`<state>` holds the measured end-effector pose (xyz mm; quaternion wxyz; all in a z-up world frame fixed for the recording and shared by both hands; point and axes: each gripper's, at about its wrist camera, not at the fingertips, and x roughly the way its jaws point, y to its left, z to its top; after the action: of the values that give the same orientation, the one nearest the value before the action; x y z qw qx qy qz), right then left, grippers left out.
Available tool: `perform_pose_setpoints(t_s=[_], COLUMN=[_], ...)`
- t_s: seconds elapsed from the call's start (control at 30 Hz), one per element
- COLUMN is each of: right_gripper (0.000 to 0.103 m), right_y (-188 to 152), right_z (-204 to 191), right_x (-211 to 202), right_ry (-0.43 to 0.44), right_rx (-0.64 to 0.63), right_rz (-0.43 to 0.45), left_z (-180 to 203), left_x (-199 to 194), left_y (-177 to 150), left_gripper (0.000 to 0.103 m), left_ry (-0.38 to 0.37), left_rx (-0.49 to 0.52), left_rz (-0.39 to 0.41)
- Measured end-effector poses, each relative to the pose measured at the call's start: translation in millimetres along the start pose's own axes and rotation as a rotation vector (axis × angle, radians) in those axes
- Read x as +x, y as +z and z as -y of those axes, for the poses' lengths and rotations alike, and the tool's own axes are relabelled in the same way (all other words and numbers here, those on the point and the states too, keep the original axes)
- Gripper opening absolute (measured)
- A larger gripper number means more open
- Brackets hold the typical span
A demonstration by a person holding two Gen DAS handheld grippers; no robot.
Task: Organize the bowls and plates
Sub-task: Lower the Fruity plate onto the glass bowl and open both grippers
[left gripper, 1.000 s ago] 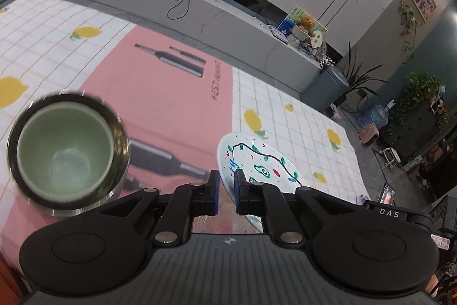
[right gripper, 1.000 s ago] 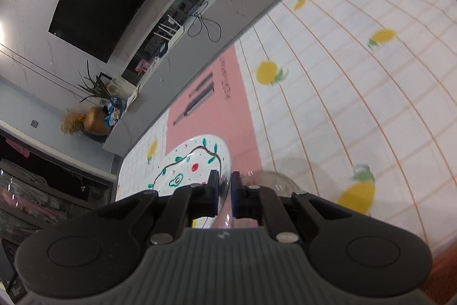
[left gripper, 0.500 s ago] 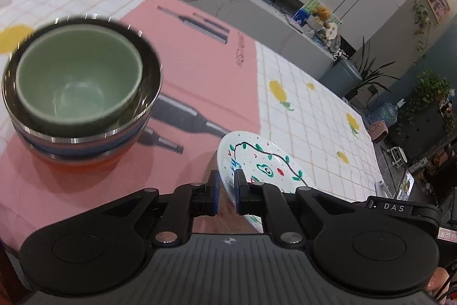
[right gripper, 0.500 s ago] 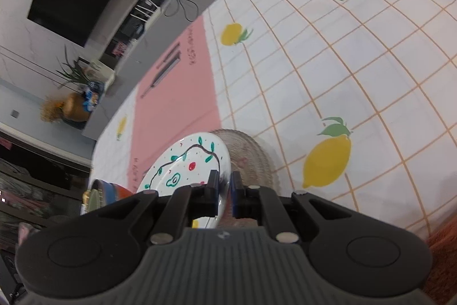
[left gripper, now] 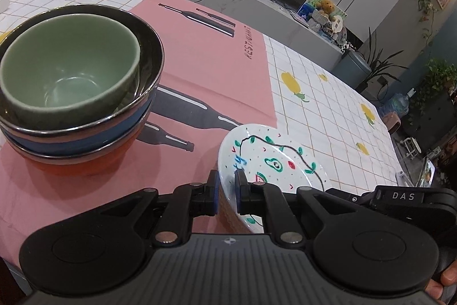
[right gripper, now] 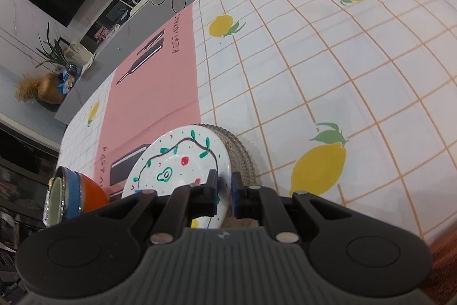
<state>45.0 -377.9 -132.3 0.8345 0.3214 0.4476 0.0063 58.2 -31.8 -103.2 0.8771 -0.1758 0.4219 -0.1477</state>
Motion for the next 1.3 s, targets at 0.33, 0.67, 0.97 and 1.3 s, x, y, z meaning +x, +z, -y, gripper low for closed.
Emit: perform_pose_setpoints(t_s=[0.33, 0.67, 0.97, 1.3], right_gripper=[0.009, 0.009, 0.009, 0.014], right_y=[-4, -6, -8, -13], right_z=[-5, -4, -6, -11], right_x=[3, -3, -8, -13], right_ry=[-0.014, -0.025, -0.044, -0.109], right_rx=[-0.043, -0.032, -0.064, -0.123], right_rz=[-0.001, 0.021, 0.041, 0.048], left_z=[0, 4, 8, 13], left_x=[3, 4, 5, -1], left_y=[-2, -3, -4, -7], left_gripper=[0.012, 0.013, 0.012, 0.01], left_ry=[0.034, 0.021, 0.023, 0.027], left_rx=[0.023, 0.056, 0.099, 0.177], left_rz=[0.019, 0.009, 0.002, 0.011])
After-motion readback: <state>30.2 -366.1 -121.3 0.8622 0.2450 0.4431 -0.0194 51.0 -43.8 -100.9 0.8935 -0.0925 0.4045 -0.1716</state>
